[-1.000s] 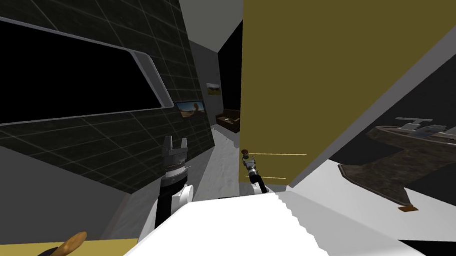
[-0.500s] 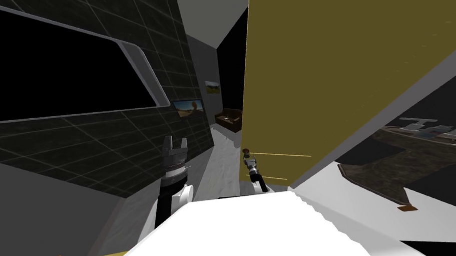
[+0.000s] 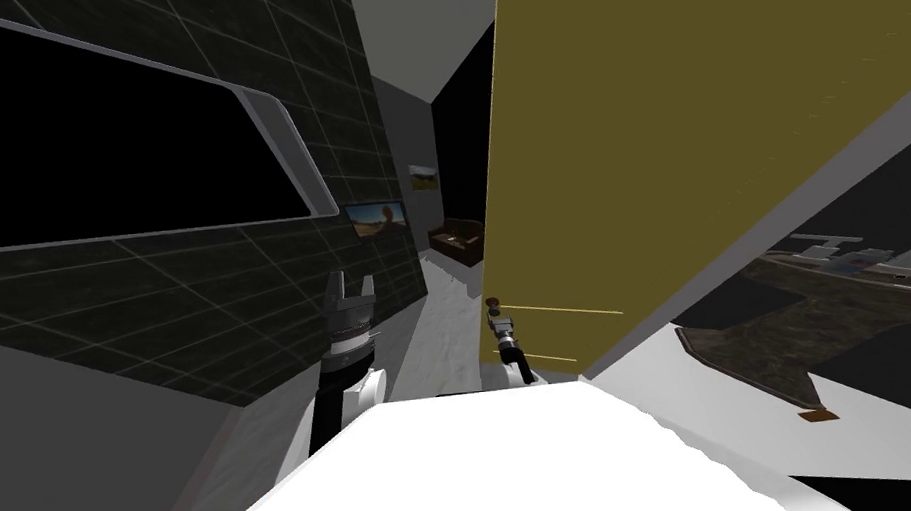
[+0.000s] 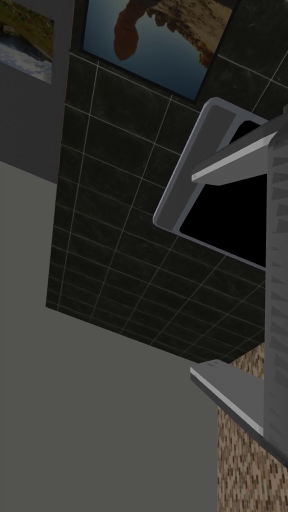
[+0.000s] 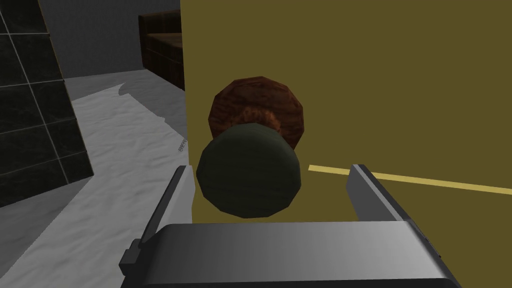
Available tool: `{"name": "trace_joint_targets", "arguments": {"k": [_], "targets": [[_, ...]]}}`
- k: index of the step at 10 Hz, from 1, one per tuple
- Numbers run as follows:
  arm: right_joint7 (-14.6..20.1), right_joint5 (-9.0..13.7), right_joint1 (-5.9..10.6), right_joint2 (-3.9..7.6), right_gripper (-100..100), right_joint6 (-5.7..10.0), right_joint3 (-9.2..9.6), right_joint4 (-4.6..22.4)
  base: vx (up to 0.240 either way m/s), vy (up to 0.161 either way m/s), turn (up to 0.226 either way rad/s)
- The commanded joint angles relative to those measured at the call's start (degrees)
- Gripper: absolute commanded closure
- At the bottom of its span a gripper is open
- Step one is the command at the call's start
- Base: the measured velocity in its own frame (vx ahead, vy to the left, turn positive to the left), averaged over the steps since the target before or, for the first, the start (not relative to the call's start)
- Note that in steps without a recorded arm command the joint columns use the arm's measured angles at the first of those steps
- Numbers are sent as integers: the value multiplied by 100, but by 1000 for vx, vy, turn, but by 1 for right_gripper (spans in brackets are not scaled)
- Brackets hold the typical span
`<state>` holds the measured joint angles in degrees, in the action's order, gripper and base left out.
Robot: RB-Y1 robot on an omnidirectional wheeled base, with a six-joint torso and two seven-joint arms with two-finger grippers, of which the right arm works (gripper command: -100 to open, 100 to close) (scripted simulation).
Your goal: Push the door open
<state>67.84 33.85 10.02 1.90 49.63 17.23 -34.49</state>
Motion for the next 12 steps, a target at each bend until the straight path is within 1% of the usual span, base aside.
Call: {"name": "trace_joint_targets", "arguments": {"k": [1, 2, 3, 4, 8, 9, 11, 12], "targets": [[-22, 77, -58, 129, 100, 56, -162, -122, 103, 67, -52], [-22, 77, -58, 129, 100, 56, -162, -106, 66, 38, 3], [-48, 136, -51, 95, 100, 75, -266, -118, 117, 75, -44], [-48, 136, -51, 95, 100, 75, -266, -118, 131, 64, -64], [-107, 272, -35, -34, 100, 118, -504, -107, 155, 84, -63], [-123, 310, -31, -88, 100, 130, -571, -104, 210, 114, -71], [-123, 310, -31, -88, 100, 130, -571, -104, 117, 32, -29], [-144, 360, -25, -175, 100, 146, -658, -100, 118, 37, -43]]}}
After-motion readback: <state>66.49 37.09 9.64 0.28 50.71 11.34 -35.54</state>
